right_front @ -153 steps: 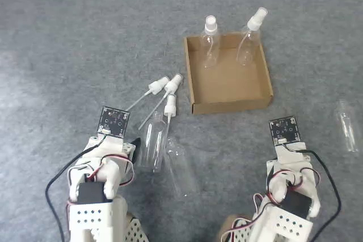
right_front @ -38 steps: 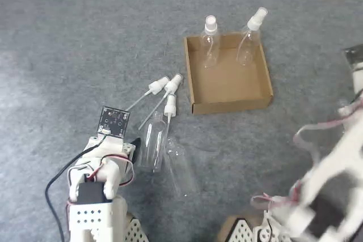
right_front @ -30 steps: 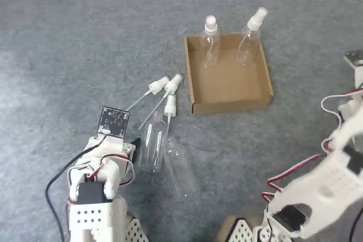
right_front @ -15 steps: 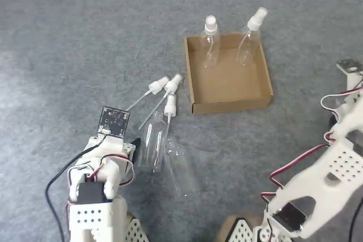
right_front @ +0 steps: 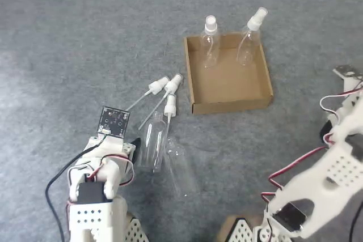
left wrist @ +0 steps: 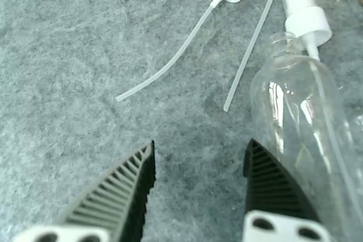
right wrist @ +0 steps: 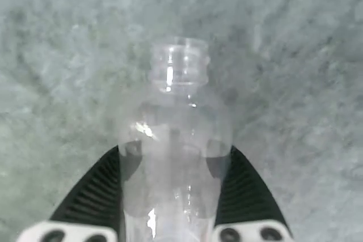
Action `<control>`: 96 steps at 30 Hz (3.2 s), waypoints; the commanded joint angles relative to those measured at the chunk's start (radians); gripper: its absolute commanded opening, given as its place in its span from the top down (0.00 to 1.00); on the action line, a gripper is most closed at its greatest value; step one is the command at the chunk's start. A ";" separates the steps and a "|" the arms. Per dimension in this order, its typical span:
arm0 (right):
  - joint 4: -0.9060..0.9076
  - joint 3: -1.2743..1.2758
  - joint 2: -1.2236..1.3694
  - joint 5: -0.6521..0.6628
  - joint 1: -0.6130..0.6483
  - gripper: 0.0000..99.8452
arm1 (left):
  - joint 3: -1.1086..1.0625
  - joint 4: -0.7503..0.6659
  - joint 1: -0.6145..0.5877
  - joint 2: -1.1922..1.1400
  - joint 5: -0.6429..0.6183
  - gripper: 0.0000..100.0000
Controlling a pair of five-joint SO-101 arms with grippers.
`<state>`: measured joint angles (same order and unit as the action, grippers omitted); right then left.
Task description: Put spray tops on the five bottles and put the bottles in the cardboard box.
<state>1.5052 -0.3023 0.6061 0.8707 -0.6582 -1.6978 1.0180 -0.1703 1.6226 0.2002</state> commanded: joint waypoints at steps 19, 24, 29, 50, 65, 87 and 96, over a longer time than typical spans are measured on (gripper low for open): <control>-0.547 1.010 -0.740 -0.269 0.213 0.70 | 0.007 0.005 -0.002 0.012 0.008 0.76; -0.518 0.953 -0.740 -0.276 0.216 0.68 | 0.007 0.005 -0.002 0.012 0.008 0.76; -0.458 0.832 -0.730 -0.276 0.217 0.68 | 0.007 0.005 -0.002 0.012 0.008 0.76; -0.444 0.643 -0.435 -0.256 0.214 0.92 | 0.007 0.005 0.000 0.012 0.008 0.76; -0.369 0.798 -0.759 -0.169 0.226 0.99 | 0.073 -0.115 -0.121 0.012 0.147 0.76; -0.318 1.295 -1.394 -0.103 0.435 1.00 | 1.428 0.103 0.124 -1.517 0.115 0.76; -0.309 1.298 -1.397 -0.098 0.443 0.99 | 1.908 0.104 0.140 -2.076 0.118 0.76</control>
<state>1.1861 1.0065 -0.7534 0.7618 -0.2240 0.0100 1.1178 -0.0368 -0.3030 0.3245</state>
